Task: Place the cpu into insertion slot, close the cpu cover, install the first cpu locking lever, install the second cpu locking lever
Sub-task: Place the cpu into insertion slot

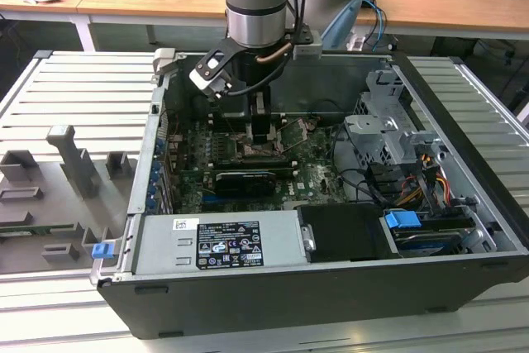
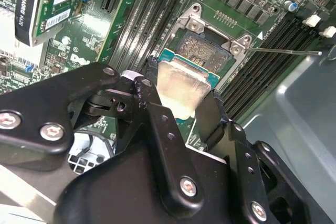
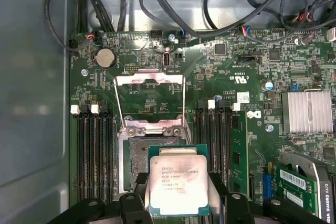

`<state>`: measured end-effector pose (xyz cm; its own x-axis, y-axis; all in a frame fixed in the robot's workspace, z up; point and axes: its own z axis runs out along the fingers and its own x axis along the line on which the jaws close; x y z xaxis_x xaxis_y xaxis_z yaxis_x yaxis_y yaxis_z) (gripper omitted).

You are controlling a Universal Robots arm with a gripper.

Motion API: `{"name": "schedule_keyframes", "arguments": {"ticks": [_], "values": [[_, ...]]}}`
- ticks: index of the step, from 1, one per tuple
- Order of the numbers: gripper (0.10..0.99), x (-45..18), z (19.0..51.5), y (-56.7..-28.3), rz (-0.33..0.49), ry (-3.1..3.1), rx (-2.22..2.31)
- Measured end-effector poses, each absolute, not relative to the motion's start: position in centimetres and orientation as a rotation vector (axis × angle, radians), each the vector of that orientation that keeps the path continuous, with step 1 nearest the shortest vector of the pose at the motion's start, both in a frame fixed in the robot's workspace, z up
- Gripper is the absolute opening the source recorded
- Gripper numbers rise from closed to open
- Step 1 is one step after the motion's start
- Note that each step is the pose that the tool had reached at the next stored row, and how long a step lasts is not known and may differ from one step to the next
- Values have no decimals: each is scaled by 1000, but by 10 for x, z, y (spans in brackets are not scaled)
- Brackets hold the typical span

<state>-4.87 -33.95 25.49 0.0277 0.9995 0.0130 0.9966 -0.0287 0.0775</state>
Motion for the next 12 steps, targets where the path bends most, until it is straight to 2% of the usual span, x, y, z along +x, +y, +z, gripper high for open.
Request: {"name": "schedule_keyframes", "arguments": {"ticks": [12], "values": [[529, -49, 251, -338, 98, 2156, 2218]]}}
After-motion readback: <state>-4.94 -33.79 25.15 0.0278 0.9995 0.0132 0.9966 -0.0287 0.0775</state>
